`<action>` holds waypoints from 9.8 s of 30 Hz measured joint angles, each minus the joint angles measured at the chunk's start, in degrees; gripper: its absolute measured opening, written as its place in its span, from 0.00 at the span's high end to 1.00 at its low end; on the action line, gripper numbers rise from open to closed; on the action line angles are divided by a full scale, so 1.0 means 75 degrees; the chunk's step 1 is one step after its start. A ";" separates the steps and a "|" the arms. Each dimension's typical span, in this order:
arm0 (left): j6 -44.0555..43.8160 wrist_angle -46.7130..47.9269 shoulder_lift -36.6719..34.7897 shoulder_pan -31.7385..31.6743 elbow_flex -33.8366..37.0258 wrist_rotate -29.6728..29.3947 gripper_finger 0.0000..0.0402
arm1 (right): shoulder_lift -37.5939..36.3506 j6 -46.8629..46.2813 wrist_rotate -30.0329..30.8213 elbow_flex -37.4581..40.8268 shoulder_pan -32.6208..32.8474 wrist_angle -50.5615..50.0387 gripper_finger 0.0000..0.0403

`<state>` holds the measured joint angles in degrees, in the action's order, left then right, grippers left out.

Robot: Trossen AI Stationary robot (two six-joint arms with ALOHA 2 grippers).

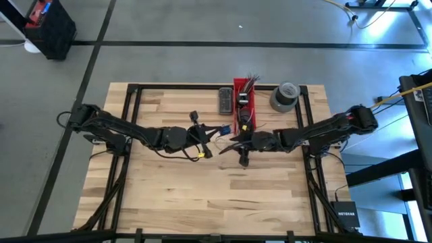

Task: Coil cords
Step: Coil the blue wire into the black spool, then uncoil the blue wire from the black spool

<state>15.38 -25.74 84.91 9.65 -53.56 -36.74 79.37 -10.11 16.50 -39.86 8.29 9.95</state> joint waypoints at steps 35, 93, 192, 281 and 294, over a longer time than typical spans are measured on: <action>0.0155 0.0404 -0.0583 0.0553 0.0015 0.0010 1.00 | 0.1712 0.0369 0.0910 0.0286 -0.0009 0.1404 0.95; -0.0326 0.0231 0.0153 -0.0032 0.0000 0.0013 1.00 | 0.1655 0.1910 0.2777 -0.0437 0.0297 0.1590 0.97; 0.0607 0.3880 -0.1651 0.1172 0.0093 0.0234 0.99 | -0.0173 0.3392 0.2105 -0.2349 0.0892 -0.1748 0.56; 0.0536 0.4107 -0.1286 0.1180 0.0085 0.3286 0.99 | 0.0854 0.5788 0.3268 -0.5703 0.1637 -0.4300 0.99; 0.1174 0.3834 -0.1676 0.1816 -0.0012 0.4314 0.99 | 0.0947 0.3644 0.1796 -0.4765 -0.0312 -0.5619 0.99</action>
<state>24.18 3.01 72.35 23.27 -53.65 -4.39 86.48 17.22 29.97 -75.59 5.96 -32.19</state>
